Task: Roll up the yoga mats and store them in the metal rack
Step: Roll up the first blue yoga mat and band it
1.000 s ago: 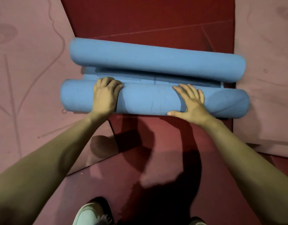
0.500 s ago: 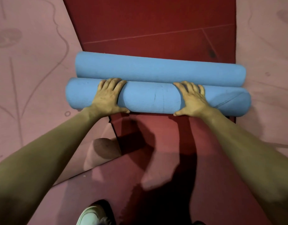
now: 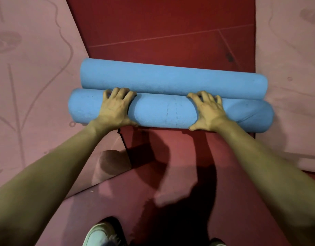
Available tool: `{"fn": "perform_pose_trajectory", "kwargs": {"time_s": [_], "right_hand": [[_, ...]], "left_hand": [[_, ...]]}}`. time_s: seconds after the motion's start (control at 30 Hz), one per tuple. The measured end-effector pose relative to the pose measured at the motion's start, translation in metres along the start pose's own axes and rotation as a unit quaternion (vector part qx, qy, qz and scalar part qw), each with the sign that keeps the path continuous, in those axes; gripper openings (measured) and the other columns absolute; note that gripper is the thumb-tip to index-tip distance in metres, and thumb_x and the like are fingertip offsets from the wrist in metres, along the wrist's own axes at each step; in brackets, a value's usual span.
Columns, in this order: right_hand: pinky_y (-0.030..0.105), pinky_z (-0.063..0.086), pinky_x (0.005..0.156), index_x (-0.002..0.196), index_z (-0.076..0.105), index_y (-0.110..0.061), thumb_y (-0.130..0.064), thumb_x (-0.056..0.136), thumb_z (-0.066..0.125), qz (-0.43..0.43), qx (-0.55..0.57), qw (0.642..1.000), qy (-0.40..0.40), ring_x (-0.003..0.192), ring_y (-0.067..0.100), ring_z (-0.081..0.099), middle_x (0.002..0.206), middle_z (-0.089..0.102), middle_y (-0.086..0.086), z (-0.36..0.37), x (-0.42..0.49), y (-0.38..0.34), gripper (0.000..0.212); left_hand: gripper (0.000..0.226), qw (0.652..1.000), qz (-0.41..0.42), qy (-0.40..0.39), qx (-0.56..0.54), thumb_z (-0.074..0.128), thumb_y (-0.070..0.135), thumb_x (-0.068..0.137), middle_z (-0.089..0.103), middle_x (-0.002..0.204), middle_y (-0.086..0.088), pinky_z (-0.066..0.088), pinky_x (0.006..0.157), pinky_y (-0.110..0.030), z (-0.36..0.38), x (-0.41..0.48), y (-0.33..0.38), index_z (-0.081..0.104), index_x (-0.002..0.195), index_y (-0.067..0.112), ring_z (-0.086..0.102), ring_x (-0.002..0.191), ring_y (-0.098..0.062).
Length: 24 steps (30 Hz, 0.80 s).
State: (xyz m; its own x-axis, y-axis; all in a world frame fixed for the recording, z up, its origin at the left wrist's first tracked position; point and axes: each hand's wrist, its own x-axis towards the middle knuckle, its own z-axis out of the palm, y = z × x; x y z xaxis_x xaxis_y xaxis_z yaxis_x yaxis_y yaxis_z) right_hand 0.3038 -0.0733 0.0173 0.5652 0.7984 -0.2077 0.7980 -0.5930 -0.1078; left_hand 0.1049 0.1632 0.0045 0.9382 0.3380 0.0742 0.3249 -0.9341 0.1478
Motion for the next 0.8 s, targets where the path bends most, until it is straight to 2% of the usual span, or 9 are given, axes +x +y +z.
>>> {"fn": "perform_pose_trajectory", "kwargs": {"time_s": [0.17, 0.27, 0.4, 0.53, 0.57, 0.63, 0.7, 0.77, 0.8], "right_hand": [[0.041, 0.019, 0.101, 0.140, 0.031, -0.031, -0.052, 0.043, 0.083, -0.010, 0.009, 1.000, -0.004, 0.124, 0.020, 0.035, 0.128, 0.038, 0.001, 0.006, -0.030, -0.003, 0.112], [0.039, 0.022, 0.096, 0.139, 0.033, -0.031, -0.055, 0.041, 0.082, -0.016, 0.002, 1.000, -0.016, 0.121, 0.020, 0.037, 0.125, 0.039, -0.001, 0.008, -0.050, -0.008, 0.113], [0.041, 0.024, 0.098, 0.137, 0.030, -0.034, -0.060, 0.041, 0.079, -0.027, -0.005, 0.999, -0.035, 0.119, 0.017, 0.035, 0.122, 0.037, -0.005, 0.013, -0.067, -0.010, 0.111], [0.039, 0.020, 0.103, 0.140, 0.028, -0.034, -0.061, 0.044, 0.079, -0.037, 0.006, 0.998, -0.047, 0.125, 0.017, 0.032, 0.130, 0.035, -0.005, 0.014, -0.069, -0.008, 0.113], [0.038, 0.019, 0.104, 0.141, 0.028, -0.034, -0.067, 0.044, 0.075, -0.041, 0.018, 0.998, -0.053, 0.127, 0.017, 0.031, 0.132, 0.035, -0.005, 0.013, -0.069, -0.007, 0.113], [0.035, 0.017, 0.106, 0.140, 0.033, -0.036, -0.083, 0.045, 0.056, -0.027, 0.063, 0.996, -0.062, 0.130, 0.016, 0.031, 0.135, 0.037, -0.007, 0.008, -0.066, -0.006, 0.109], [0.034, 0.019, 0.108, 0.133, 0.045, -0.034, -0.088, 0.055, 0.040, 0.022, 0.130, 0.991, -0.038, 0.130, 0.014, 0.034, 0.134, 0.042, -0.008, 0.006, -0.059, -0.009, 0.094], [0.036, 0.023, 0.109, 0.128, 0.052, -0.030, -0.079, 0.076, 0.038, 0.063, 0.142, 0.988, -0.016, 0.130, 0.014, 0.039, 0.134, 0.048, -0.006, 0.009, -0.049, -0.012, 0.072], [0.037, 0.022, 0.110, 0.132, 0.049, -0.029, -0.071, 0.085, 0.036, 0.070, 0.127, 0.989, -0.023, 0.133, 0.015, 0.036, 0.139, 0.046, -0.004, 0.010, -0.043, -0.012, 0.065]], "left_hand": [[0.100, 1.000, 0.010, -0.001, -0.012, 0.087, 0.056, 0.039, 0.056, 0.117, -0.008, 0.032, 0.090, -0.050, 0.000, -0.028, 0.007, 0.054, 0.123, 0.012, 0.040, 0.106, -0.026], [0.103, 1.000, 0.022, 0.005, -0.019, 0.087, 0.056, 0.032, 0.058, 0.113, -0.009, 0.035, 0.084, -0.049, -0.001, -0.044, 0.010, 0.055, 0.120, 0.012, 0.045, 0.102, -0.028], [0.103, 0.999, 0.021, -0.007, -0.031, 0.070, 0.067, 0.032, 0.060, 0.113, -0.007, 0.037, 0.084, -0.048, -0.002, -0.069, 0.017, 0.056, 0.120, 0.014, 0.044, 0.101, -0.025], [0.105, 0.998, -0.016, -0.026, -0.063, 0.055, 0.076, 0.035, 0.061, 0.119, -0.003, 0.033, 0.092, -0.044, -0.002, -0.078, 0.020, 0.058, 0.122, 0.017, 0.045, 0.106, -0.023], [0.107, 0.997, -0.024, -0.033, -0.073, 0.053, 0.077, 0.035, 0.060, 0.121, -0.003, 0.032, 0.094, -0.043, -0.002, -0.076, 0.019, 0.058, 0.124, 0.017, 0.047, 0.109, -0.024], [0.111, 0.995, -0.033, -0.045, -0.088, 0.052, 0.080, 0.035, 0.059, 0.125, -0.002, 0.029, 0.098, -0.041, -0.004, -0.071, 0.019, 0.056, 0.127, 0.019, 0.049, 0.114, -0.027], [0.113, 0.993, -0.035, -0.051, -0.097, 0.052, 0.083, 0.035, 0.057, 0.129, -0.001, 0.027, 0.101, -0.038, -0.004, -0.070, 0.016, 0.054, 0.130, 0.021, 0.048, 0.118, -0.026], [0.113, 0.994, -0.027, -0.043, -0.095, 0.053, 0.086, 0.037, 0.057, 0.131, -0.001, 0.028, 0.103, -0.036, -0.004, -0.069, 0.012, 0.054, 0.131, 0.023, 0.050, 0.119, -0.025], [0.113, 0.994, -0.021, -0.045, -0.093, 0.052, 0.086, 0.037, 0.057, 0.131, -0.001, 0.029, 0.103, -0.035, -0.005, -0.067, 0.011, 0.053, 0.132, 0.023, 0.050, 0.120, -0.025]]}}
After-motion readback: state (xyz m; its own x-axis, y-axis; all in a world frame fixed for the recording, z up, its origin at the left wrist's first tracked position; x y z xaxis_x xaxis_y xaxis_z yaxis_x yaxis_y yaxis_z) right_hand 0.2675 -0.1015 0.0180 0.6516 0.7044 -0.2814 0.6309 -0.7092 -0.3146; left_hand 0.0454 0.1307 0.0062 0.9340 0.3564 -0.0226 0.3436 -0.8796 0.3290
